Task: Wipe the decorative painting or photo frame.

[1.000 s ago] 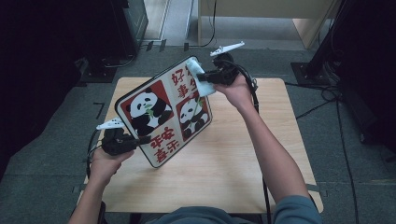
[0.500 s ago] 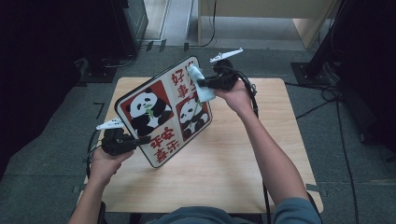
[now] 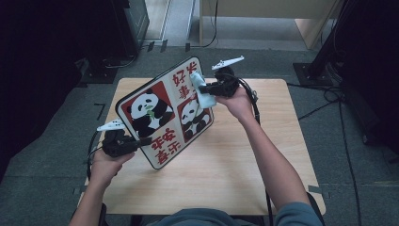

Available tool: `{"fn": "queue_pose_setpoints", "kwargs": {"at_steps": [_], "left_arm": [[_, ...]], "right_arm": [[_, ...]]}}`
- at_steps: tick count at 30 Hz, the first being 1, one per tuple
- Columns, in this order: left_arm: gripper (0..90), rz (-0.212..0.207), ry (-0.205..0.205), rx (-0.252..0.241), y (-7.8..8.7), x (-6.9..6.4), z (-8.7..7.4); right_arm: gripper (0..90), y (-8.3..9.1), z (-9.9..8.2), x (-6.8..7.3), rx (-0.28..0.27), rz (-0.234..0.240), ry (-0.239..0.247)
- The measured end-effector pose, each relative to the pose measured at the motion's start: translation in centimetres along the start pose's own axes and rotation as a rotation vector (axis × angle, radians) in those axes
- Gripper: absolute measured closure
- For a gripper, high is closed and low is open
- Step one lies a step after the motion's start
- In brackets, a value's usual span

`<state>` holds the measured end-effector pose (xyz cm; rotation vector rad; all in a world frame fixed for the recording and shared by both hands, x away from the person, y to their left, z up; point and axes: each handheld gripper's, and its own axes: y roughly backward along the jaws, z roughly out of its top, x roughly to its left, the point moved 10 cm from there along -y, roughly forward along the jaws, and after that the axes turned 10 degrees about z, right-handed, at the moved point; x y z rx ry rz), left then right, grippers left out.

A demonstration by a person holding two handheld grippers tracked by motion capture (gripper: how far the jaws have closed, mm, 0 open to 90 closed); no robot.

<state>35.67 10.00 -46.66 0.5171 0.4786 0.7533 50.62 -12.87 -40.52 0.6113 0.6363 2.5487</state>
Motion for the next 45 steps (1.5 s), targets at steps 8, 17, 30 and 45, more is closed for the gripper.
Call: {"fn": "queue_pose_setpoints", "kwargs": {"at_steps": [8,17,30,45], "left_arm": [[80.7,-0.002,0.003,0.000,0.0,0.0,0.0],[80.6,-0.003,0.003,0.001,0.0,0.0,0.0],[80.3,-0.007,0.004,0.000,0.0,0.0,-0.1],[80.0,-0.010,0.000,0.001,0.0,0.0,-0.1]], "right_arm": [[79.7,-0.3,-1.3,-0.2,0.013,0.012,-0.012],[79.5,-0.8,-2.6,-0.4,0.018,0.020,-0.026],[79.4,-1.4,-5.1,-1.0,0.034,0.022,-0.053],[79.4,-2.6,-9.1,-1.9,0.076,0.031,-0.104]]}}
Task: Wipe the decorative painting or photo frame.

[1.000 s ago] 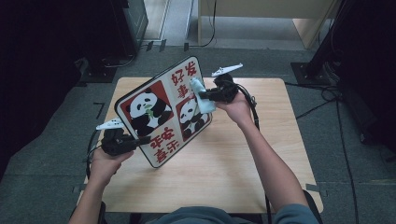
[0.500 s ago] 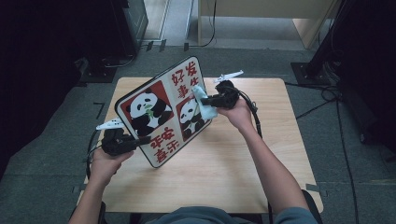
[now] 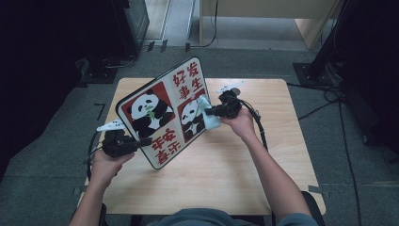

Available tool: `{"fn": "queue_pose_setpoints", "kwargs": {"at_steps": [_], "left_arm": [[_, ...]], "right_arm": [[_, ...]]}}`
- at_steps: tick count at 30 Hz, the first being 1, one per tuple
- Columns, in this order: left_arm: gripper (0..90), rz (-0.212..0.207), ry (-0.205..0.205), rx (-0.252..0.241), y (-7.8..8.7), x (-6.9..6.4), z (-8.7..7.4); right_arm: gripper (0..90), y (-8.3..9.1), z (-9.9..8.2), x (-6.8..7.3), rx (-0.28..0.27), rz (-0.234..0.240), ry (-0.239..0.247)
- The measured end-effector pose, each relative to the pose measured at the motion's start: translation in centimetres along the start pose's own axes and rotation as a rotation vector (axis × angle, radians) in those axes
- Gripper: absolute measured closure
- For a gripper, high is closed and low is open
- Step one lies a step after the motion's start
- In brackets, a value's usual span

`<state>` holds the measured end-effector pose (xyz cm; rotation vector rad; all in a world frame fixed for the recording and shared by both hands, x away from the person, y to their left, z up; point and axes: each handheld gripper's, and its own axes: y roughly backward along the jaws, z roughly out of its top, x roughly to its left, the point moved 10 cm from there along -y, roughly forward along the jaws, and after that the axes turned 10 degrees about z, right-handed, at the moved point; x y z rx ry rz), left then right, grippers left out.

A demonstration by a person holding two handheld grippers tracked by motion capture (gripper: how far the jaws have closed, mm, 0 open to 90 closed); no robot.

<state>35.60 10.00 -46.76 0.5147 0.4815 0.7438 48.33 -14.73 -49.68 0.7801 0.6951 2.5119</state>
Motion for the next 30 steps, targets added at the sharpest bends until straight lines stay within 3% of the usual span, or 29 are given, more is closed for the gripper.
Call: {"fn": "queue_pose_setpoints", "kwargs": {"at_steps": [6,11,13,17,24,30], "left_arm": [[80.0,0.001,-0.001,0.000,0.0,0.0,0.0],[80.0,0.001,-0.001,0.001,0.0,0.0,0.0],[80.0,0.001,-0.002,0.001,0.0,0.0,0.0],[80.0,0.003,-0.003,0.000,0.0,0.0,0.0],[80.0,0.004,-0.002,0.001,0.0,0.0,0.0],[79.5,0.002,0.008,0.003,0.0,0.0,0.0]], "right_arm": [[79.4,-0.9,-1.9,-0.5,0.022,0.004,-0.014],[79.5,-1.4,-3.4,-0.9,0.043,0.004,-0.058],[79.5,-1.7,-3.7,-1.2,0.031,0.006,-0.047],[79.5,-2.2,-5.0,-1.5,0.051,0.010,-0.090],[79.8,-2.2,-5.5,-1.5,0.059,0.006,-0.092],[80.2,-1.0,-4.7,-1.0,0.042,-0.004,-0.091]]}}
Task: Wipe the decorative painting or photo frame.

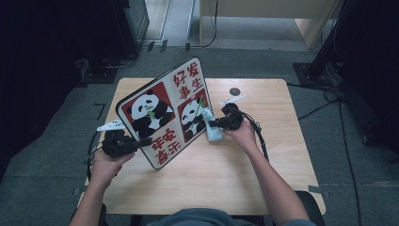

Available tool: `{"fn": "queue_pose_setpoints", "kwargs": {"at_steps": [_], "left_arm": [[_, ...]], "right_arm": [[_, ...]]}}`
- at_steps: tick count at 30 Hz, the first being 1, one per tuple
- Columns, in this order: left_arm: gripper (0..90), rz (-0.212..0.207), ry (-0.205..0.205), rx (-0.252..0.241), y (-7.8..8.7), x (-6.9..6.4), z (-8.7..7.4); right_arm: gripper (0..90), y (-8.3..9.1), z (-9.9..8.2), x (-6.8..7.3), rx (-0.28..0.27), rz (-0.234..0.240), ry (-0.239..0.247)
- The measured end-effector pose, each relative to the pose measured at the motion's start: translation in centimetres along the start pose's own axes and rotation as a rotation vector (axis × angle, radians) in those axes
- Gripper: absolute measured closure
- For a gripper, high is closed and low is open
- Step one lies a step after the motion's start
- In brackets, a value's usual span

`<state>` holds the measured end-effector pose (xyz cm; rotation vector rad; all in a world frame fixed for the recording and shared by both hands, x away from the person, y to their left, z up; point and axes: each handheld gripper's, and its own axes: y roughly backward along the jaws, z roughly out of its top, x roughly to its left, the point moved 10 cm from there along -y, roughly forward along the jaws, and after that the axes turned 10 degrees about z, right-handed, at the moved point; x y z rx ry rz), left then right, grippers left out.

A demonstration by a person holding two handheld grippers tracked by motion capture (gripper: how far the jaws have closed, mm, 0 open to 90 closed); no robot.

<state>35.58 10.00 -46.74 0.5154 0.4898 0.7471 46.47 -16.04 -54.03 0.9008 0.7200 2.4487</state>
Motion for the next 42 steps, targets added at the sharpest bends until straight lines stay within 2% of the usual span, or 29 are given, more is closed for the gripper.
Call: {"fn": "queue_pose_setpoints", "kwargs": {"at_steps": [1,4,5,6,7,9,10,11,14,15,19,21,22,27,30,34,38,42], "left_arm": [[79.3,-0.001,0.007,0.000,0.0,0.0,0.0],[79.0,-0.002,0.011,-0.001,0.0,0.0,0.0],[78.9,-0.005,0.014,0.001,0.0,0.0,0.0],[78.8,-0.005,0.014,0.001,0.0,0.0,0.0],[78.8,-0.006,0.019,0.002,0.0,0.0,0.0],[78.6,-0.008,0.024,0.003,0.0,0.0,0.0],[78.6,-0.008,0.024,0.003,0.0,0.0,0.0],[78.6,-0.008,0.025,0.003,0.0,0.0,0.0],[78.7,-0.007,0.024,0.002,0.0,0.0,0.0],[78.8,-0.007,0.024,0.002,0.0,0.0,0.0],[78.8,-0.006,0.018,0.000,0.0,0.1,0.0],[78.8,-0.005,0.017,-0.001,0.0,0.1,0.0],[78.8,-0.005,0.017,-0.001,0.0,0.1,0.0],[78.7,-0.008,0.027,0.001,0.0,0.1,0.0],[78.8,-0.007,0.026,-0.001,0.0,0.1,0.0],[79.2,-0.002,0.018,-0.002,0.0,0.2,0.0],[79.5,0.000,0.013,-0.001,0.0,0.2,0.0],[79.5,-0.001,0.012,-0.001,0.0,0.2,0.0]], "right_arm": [[80.2,0.7,0.5,0.3,-0.014,0.001,0.003],[80.2,1.3,1.2,0.7,-0.018,0.006,0.005],[80.2,1.9,1.9,1.3,-0.025,0.004,0.024],[80.2,1.9,1.9,1.3,-0.025,0.004,0.024],[80.1,2.4,2.8,1.9,-0.022,0.021,0.035],[80.1,2.9,3.8,2.6,-0.019,0.015,0.057],[80.1,2.9,3.8,2.6,-0.019,0.015,0.057],[80.1,3.4,5.1,3.4,-0.029,0.011,0.082],[80.1,4.4,7.2,4.7,-0.045,0.013,0.120],[80.1,4.4,7.2,4.7,-0.045,0.013,0.120],[80.0,5.4,10.0,6.5,-0.062,0.030,0.156],[80.0,6.1,12.1,7.8,-0.072,0.030,0.184],[80.0,6.1,12.1,7.8,-0.072,0.030,0.184],[79.8,7.0,15.4,10.2,-0.100,0.054,0.208],[79.8,7.1,16.2,10.9,-0.095,0.044,0.228],[79.7,6.8,17.7,11.8,-0.087,0.008,0.265],[79.6,5.8,17.6,11.4,-0.066,-0.007,0.269],[79.7,5.3,17.1,11.2,-0.071,0.004,0.258]]}}
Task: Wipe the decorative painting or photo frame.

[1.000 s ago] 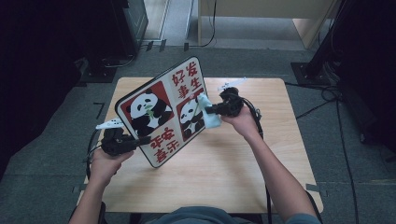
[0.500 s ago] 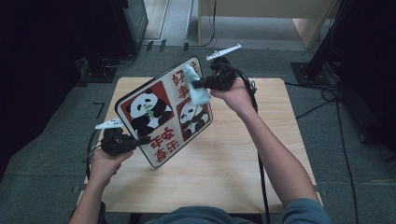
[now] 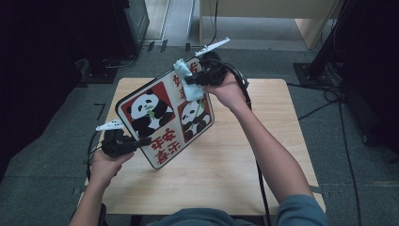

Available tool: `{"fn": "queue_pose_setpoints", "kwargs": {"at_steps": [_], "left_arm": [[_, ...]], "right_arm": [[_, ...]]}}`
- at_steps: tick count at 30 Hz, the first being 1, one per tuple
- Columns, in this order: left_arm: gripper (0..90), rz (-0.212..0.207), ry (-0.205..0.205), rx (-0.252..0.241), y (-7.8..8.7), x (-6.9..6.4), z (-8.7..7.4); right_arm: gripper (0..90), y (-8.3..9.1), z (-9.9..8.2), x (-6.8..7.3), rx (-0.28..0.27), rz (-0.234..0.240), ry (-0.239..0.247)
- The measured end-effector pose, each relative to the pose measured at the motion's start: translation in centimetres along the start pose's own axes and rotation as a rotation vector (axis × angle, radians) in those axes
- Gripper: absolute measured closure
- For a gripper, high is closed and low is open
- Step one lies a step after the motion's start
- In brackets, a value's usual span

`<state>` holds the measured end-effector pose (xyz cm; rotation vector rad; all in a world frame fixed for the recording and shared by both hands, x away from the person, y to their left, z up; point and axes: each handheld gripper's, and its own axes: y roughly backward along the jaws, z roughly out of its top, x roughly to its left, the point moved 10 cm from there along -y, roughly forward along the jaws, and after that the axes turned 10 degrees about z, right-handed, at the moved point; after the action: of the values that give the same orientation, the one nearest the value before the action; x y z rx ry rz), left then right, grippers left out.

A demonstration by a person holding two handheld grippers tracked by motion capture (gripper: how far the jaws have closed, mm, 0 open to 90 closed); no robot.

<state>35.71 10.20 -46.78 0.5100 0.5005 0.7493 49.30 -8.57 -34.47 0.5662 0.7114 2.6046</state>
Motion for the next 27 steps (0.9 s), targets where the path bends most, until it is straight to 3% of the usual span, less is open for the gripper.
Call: {"fn": "queue_pose_setpoints", "kwargs": {"at_steps": [27], "left_arm": [[79.5,-0.001,-0.002,-0.001,0.0,0.0,0.0]], "right_arm": [[79.4,-1.6,-5.3,-1.9,0.026,0.018,-0.051]]}}
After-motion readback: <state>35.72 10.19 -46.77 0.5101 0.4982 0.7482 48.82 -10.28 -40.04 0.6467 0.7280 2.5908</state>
